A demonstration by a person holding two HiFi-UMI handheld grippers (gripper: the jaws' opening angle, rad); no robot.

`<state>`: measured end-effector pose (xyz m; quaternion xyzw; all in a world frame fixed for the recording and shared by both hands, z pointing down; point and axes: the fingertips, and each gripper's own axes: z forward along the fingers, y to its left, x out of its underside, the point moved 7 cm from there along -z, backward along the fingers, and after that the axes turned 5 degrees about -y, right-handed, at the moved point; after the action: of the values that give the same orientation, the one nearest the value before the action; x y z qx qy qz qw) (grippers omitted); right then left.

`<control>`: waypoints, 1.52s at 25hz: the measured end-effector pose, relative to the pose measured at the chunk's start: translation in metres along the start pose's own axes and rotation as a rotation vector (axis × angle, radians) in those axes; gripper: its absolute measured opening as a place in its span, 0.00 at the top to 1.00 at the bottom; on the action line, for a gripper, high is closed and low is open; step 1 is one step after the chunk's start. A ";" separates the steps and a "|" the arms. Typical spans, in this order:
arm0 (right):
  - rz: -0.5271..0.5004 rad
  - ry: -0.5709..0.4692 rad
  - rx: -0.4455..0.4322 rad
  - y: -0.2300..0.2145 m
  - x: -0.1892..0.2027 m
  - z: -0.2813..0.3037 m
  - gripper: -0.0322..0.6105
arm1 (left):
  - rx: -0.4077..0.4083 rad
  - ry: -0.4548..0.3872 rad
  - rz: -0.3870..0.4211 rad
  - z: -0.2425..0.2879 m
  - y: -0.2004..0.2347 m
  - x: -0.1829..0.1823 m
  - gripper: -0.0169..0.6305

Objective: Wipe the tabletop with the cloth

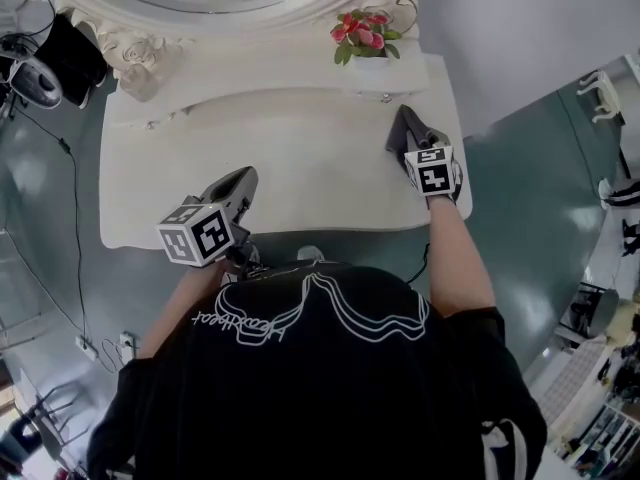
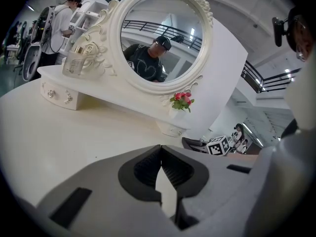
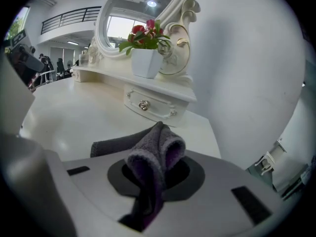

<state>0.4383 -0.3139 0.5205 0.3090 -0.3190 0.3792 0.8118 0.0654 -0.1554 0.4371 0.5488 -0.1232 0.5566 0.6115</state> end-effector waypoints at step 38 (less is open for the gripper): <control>0.064 -0.010 0.341 -0.063 0.018 -0.061 0.87 | -0.021 -0.073 -0.021 -0.043 0.024 -0.001 0.97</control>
<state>0.5156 -0.2939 0.4807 0.4336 -0.2639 0.4521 0.7335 0.0262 -0.1266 0.4337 0.5635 -0.1456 0.5283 0.6182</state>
